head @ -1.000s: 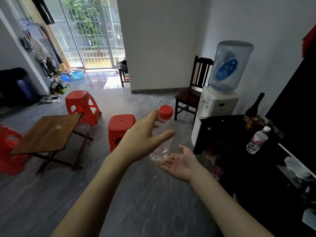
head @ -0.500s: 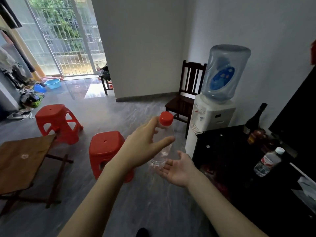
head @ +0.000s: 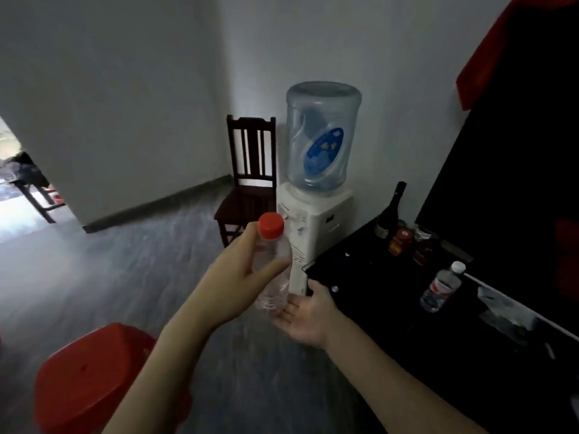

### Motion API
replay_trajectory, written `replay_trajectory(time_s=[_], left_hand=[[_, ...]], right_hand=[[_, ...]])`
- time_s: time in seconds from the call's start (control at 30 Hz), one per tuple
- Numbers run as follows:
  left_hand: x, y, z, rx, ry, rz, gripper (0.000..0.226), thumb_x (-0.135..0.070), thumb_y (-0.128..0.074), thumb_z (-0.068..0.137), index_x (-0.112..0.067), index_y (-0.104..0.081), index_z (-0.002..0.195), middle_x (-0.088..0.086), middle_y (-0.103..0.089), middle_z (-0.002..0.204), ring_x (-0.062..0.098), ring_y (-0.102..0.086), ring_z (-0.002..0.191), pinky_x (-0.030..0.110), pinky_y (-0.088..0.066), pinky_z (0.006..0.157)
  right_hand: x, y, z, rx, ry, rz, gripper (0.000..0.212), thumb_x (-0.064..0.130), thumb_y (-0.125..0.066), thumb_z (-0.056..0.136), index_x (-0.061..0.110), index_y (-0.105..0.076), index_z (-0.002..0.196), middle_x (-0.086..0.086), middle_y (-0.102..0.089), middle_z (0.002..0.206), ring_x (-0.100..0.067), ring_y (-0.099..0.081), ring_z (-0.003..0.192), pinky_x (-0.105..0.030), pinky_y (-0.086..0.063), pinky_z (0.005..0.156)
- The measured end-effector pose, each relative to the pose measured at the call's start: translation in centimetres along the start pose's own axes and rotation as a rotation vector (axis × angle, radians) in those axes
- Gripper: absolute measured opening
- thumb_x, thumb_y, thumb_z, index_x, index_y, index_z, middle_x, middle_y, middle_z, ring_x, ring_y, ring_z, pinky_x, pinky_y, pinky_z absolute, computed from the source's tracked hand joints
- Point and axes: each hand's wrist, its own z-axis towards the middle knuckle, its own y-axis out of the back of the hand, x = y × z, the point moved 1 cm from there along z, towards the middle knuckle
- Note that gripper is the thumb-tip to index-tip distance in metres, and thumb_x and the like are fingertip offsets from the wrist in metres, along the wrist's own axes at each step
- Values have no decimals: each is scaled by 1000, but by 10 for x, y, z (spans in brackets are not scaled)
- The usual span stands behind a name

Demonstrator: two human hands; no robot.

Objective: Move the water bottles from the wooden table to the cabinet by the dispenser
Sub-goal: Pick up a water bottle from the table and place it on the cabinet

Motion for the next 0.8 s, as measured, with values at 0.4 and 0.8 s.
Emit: replay_trajectory(time_s=[0.4, 0.8], left_hand=[[40, -87, 171, 411, -152, -97, 37, -41, -75, 89, -39, -59, 123, -29, -70, 111, -11, -64, 106, 16, -52, 90], [46, -177, 343, 551, -300, 41, 45, -77, -57, 70, -68, -46, 112, -38, -63, 90, -9, -60, 85, 33, -51, 72]], right_hand=[[105, 50, 87, -182, 127, 304, 73, 55, -33, 99, -10, -50, 129, -30, -61, 110, -41, -59, 99, -47, -47, 77], [229, 98, 165, -240, 248, 531, 78, 60, -32, 99, -4, -41, 143, -30, -49, 139, -40, -44, 133, -45, -37, 105]])
